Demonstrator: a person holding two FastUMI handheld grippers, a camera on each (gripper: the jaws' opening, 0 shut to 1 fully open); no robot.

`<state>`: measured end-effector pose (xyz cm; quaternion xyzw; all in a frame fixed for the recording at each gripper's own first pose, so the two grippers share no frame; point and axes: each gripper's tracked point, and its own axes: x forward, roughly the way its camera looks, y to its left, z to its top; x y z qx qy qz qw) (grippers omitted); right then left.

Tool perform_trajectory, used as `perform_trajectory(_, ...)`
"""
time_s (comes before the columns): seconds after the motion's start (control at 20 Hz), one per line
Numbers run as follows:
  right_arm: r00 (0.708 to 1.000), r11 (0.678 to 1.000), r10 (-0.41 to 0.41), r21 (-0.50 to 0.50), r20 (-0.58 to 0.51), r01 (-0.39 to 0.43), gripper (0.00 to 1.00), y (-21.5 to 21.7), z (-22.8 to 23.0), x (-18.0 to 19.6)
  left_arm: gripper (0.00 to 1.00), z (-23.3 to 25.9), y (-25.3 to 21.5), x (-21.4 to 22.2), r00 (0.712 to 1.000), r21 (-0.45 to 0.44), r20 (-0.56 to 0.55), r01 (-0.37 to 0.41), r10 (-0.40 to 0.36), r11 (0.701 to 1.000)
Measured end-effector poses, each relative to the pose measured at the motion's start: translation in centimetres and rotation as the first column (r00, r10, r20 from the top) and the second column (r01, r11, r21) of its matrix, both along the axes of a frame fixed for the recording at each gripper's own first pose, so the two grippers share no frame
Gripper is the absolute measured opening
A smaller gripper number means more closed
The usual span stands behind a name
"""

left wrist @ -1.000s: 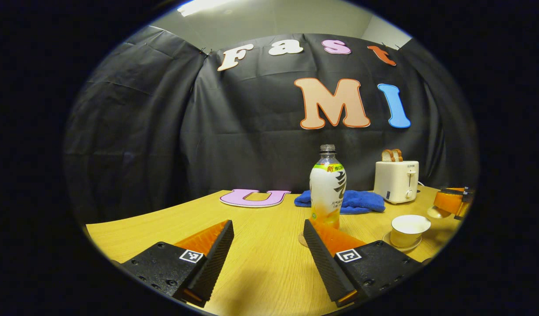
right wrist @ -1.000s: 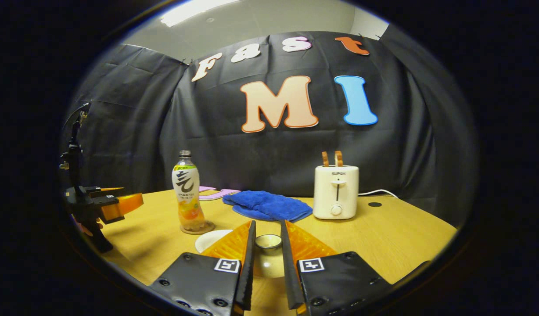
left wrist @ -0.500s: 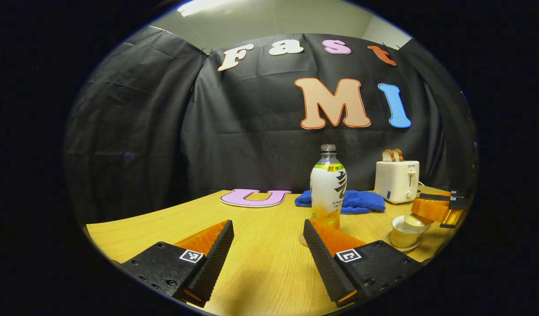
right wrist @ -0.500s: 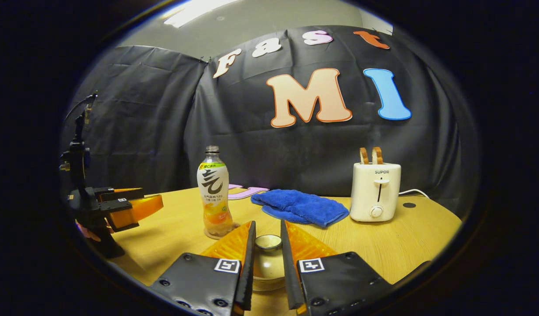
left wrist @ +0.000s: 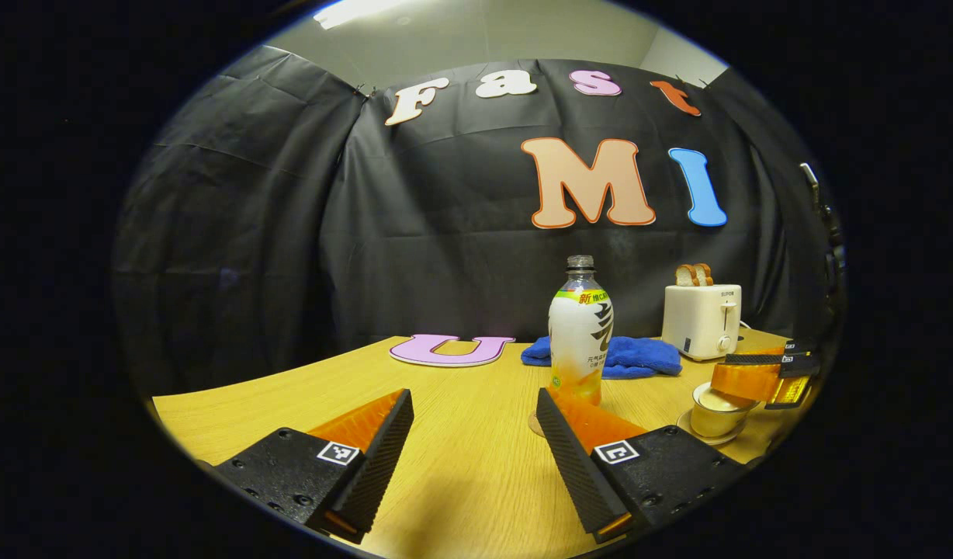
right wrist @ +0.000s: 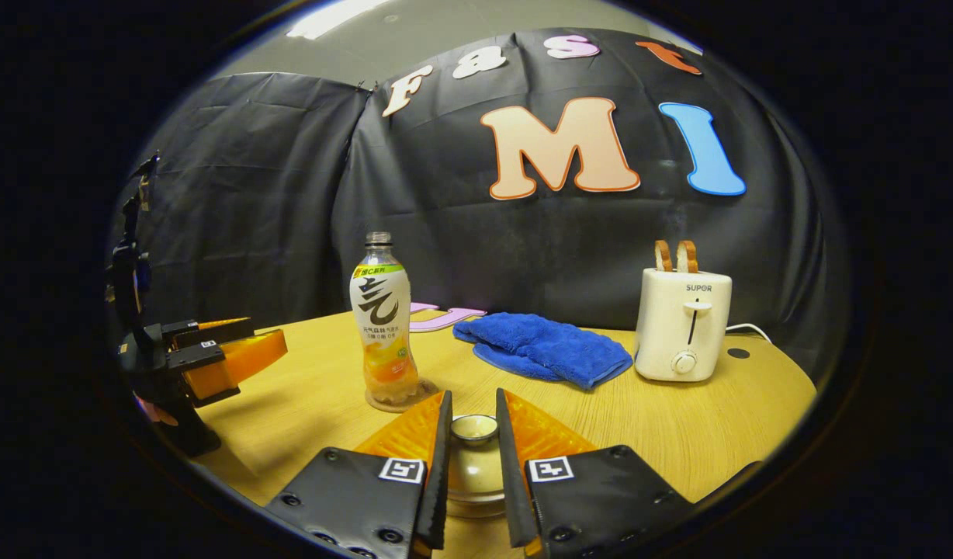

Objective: Open the teacup lid with one hand, grasp the water bottle and pour water into the teacup with the other hand; after pouring, place the water bottle on the coaster and then close the teacup lid.

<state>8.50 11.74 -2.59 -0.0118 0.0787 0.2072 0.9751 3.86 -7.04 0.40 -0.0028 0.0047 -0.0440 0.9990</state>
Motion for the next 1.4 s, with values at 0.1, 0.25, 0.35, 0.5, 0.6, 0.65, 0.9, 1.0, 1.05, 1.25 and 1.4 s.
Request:
perform_trajectory(0.1,1.0,1.0,-0.001,0.0,-0.009,0.001,0.35,-0.1,-0.1,-0.1,0.94,0.0,0.0,0.0,1.0,0.0,0.0,0.0,0.0,1.0)
perform_trajectory(0.25,1.0,1.0,-0.005,-0.004,-0.012,0.005,0.37,-0.2,-0.1,-0.2,0.94,0.0,0.0,0.0,1.0,0.0,0.0,0.0,0.0,1.0)
perform_trajectory(0.35,1.0,1.0,0.009,-0.004,-0.015,-0.009,0.5,0.1,-0.3,-0.4,0.94,0.0,0.0,0.0,1.0,0.0,0.0,0.0,0.0,1.0)
perform_trajectory(0.5,1.0,1.0,0.006,0.0,-0.007,-0.006,0.77,-0.2,0.0,-0.5,0.94,0.0,0.1,-0.1,1.0,0.0,0.0,0.0,0.0,1.0)
perform_trajectory(0.6,1.0,1.0,0.001,0.009,0.016,-0.001,0.87,-0.4,0.4,-0.8,0.94,0.0,0.0,0.0,1.0,0.0,0.0,0.0,0.0,1.0)
perform_trajectory(0.65,1.0,1.0,0.0,0.017,0.027,-0.001,0.93,-0.5,0.6,-1.0,0.94,0.0,0.1,0.0,1.0,0.0,0.0,0.0,0.0,1.0)
perform_trajectory(0.9,0.997,0.999,-0.028,0.035,0.073,0.026,0.93,-1.8,1.4,-2.4,0.94,0.0,0.0,0.0,1.0,0.0,0.0,0.0,0.0,1.0)
perform_trajectory(1.0,0.995,0.998,-0.044,0.045,0.094,0.04,0.93,-2.6,1.9,-3.3,0.94,0.0,0.0,0.0,1.0,0.0,0.0,0.0,0.0,1.0)
perform_trajectory(1.05,0.992,0.997,-0.058,0.053,0.111,0.052,0.93,-3.1,2.2,-3.6,0.93,0.0,0.0,0.0,1.0,0.0,0.0,0.0,0.0,1.0)
perform_trajectory(1.25,0.985,0.994,-0.099,0.064,0.139,0.091,0.96,-4.9,2.6,-5.1,0.93,0.1,0.1,-0.1,1.0,0.0,0.001,0.0,0.0,1.0)
perform_trajectory(1.4,0.978,0.987,-0.156,0.06,0.14,0.149,0.95,-7.0,2.8,-5.7,0.94,0.0,0.0,0.0,1.0,0.0,0.001,0.0,0.0,1.0)
